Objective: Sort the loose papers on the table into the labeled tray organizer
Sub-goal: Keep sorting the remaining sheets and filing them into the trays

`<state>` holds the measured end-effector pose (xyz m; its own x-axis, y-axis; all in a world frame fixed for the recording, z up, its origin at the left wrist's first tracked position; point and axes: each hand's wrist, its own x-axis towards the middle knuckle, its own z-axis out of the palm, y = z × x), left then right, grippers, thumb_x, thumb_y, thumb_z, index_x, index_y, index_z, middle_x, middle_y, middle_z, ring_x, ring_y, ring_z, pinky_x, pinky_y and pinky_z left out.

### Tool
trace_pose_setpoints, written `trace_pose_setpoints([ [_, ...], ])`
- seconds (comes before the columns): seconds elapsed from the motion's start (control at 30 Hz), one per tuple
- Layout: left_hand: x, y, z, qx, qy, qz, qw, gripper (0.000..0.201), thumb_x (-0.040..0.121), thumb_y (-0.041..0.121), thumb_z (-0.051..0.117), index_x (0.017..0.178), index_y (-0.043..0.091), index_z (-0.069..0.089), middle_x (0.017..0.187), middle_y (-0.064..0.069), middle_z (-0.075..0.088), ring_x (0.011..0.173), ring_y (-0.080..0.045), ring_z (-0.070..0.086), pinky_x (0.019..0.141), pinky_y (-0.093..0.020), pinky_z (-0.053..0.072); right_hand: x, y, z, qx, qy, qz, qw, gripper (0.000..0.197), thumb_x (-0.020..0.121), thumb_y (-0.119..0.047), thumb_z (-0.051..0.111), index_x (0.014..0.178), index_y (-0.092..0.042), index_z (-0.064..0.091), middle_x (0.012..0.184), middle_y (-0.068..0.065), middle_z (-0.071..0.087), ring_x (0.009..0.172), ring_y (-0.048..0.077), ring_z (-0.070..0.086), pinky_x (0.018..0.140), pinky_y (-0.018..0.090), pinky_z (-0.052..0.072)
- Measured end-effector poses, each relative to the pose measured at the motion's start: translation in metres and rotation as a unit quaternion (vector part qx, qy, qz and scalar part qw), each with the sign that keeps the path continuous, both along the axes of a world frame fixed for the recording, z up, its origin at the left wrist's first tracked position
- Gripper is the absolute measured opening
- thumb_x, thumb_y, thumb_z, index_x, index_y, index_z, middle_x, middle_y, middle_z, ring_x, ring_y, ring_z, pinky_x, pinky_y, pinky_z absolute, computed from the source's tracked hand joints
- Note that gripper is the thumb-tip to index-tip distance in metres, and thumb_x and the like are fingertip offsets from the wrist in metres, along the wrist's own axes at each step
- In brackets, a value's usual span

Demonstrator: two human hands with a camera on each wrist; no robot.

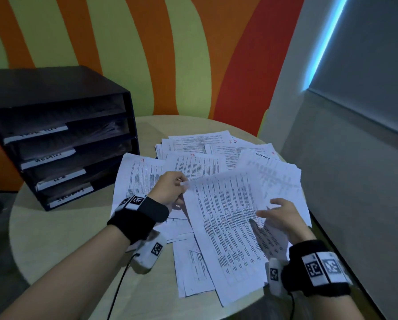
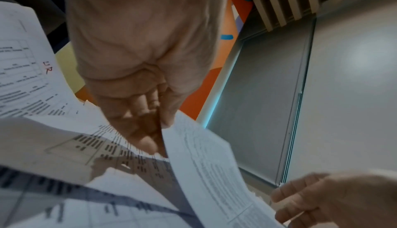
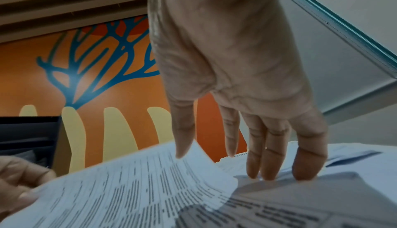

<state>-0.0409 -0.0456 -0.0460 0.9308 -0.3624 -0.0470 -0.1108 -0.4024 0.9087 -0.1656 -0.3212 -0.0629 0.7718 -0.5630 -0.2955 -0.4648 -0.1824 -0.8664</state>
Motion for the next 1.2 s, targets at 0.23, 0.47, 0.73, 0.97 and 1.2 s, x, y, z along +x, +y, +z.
trace_pose_setpoints([
  [0.23, 0.004, -0.014, 0.021, -0.084, 0.019, -0.025, 0.996, 0.006, 0.097, -0.001, 0.051, 0.092, 0.001, 0.053, 0.066, -0.008, 0.048, 0.047, -0.006, 0.056, 0.046, -0.021, 0.052, -0.009, 0.0, 0.016, -0.005, -0.03, 0.022, 0.999, 0.02, 0.074, 0.008, 0.075, 0.093, 0.011, 0.068, 0.067, 0.007, 0.071, 0.054, 0.016, 0.067, 0.049, 0.02, 0.049],
  [0.47, 0.008, -0.053, 0.004, -0.048, 0.038, 0.001, 0.998, 0.018, 0.09, 0.008, 0.065, 0.104, 0.002, 0.056, 0.084, -0.011, 0.06, 0.073, -0.02, 0.059, 0.048, -0.018, 0.049, -0.039, -0.061, 0.026, -0.071, -0.05, -0.151, 0.985, 0.021, 0.076, 0.017, 0.058, 0.095, 0.014, 0.065, 0.079, 0.015, 0.061, 0.068, 0.023, 0.055, 0.065, 0.032, 0.041],
  [0.73, 0.01, -0.116, -0.023, 0.088, -0.029, -0.045, 0.995, 0.041, 0.084, 0.016, 0.074, 0.116, 0.006, 0.049, 0.102, -0.006, 0.052, 0.079, -0.021, 0.054, 0.052, -0.015, 0.052, -0.081, -0.104, 0.024, -0.07, -0.02, -0.24, 0.968, 0.031, 0.085, 0.013, 0.053, 0.113, 0.005, 0.064, 0.103, 0.019, 0.065, 0.091, 0.032, 0.058, 0.079, 0.037, 0.043],
  [0.97, 0.01, -0.148, -0.02, 0.273, -0.102, -0.062, 0.955, 0.05, 0.084, 0.008, 0.064, 0.057, 0.016, 0.022, 0.056, 0.0, 0.019, 0.048, -0.016, 0.02, 0.048, -0.023, 0.016, -0.096, -0.106, 0.023, -0.062, -0.035, -0.235, 0.969, 0.029, 0.084, 0.015, 0.051, 0.105, 0.001, 0.066, 0.101, 0.02, 0.067, 0.089, 0.032, 0.06, 0.079, 0.037, 0.044],
  [1.2, 0.024, -0.108, -0.011, 0.355, -0.086, -0.115, 0.924, 0.047, 0.072, -0.008, 0.065, 0.053, 0.017, 0.029, 0.054, -0.002, 0.031, 0.048, -0.017, 0.035, 0.048, -0.022, 0.027, -0.111, -0.112, 0.03, -0.039, -0.053, -0.261, 0.963, 0.03, 0.086, 0.015, 0.054, 0.114, 0.009, 0.063, 0.097, 0.017, 0.062, 0.084, 0.028, 0.056, 0.076, 0.035, 0.041],
])
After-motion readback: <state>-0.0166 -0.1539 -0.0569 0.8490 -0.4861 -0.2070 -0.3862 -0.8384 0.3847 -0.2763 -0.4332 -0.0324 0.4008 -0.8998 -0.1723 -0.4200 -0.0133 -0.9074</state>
